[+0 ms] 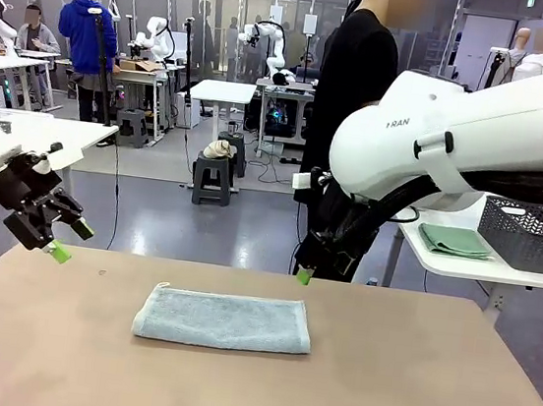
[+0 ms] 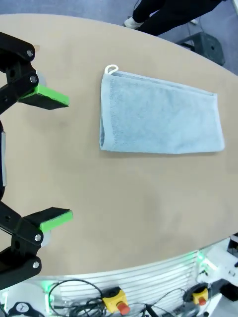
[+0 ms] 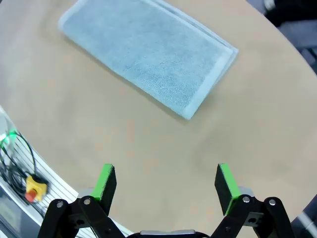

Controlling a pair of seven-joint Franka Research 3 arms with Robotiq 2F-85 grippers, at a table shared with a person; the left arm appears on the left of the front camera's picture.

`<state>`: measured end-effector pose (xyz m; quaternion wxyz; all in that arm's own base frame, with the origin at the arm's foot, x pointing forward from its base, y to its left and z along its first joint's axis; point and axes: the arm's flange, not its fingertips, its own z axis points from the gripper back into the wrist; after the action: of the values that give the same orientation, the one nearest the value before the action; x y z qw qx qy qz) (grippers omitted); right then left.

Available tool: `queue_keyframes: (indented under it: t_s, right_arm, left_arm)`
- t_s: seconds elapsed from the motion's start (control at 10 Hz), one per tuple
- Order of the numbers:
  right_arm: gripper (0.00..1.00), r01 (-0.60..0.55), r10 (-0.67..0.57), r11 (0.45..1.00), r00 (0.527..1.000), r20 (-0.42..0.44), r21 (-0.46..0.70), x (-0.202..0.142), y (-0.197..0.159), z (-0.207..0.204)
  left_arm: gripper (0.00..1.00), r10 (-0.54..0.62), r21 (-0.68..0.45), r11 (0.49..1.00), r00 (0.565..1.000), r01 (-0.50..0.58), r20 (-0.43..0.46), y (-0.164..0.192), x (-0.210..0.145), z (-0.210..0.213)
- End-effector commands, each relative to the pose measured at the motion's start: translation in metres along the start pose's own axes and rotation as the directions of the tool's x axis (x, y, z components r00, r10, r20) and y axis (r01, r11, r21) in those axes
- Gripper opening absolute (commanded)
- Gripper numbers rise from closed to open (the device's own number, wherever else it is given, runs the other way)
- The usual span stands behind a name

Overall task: Fold the towels and place them in the basket.
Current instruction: When a person lays out a Towel with hook on the table, fold it in half twice.

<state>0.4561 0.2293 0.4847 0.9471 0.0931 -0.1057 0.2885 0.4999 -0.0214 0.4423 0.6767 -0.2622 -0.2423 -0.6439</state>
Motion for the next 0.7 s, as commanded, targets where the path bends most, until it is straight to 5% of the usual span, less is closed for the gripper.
queue_keyframes:
  t_s: [0.0, 0.6]
  right_arm:
    - [1.00, 0.144, -0.144, 0.989, 0.990, 0.002, 0.022, -0.007, 0.013, -0.002]
    - [1.00, 0.459, -0.456, 0.883, 0.888, -0.049, 0.094, -0.014, 0.022, -0.001]
  left_arm:
    - [1.00, 0.011, -0.004, 1.000, 0.999, -0.011, 0.052, -0.005, -0.004, 0.002]
    - [1.00, -0.028, 0.033, 0.999, 0.983, 0.022, 0.181, -0.006, -0.019, 0.015]
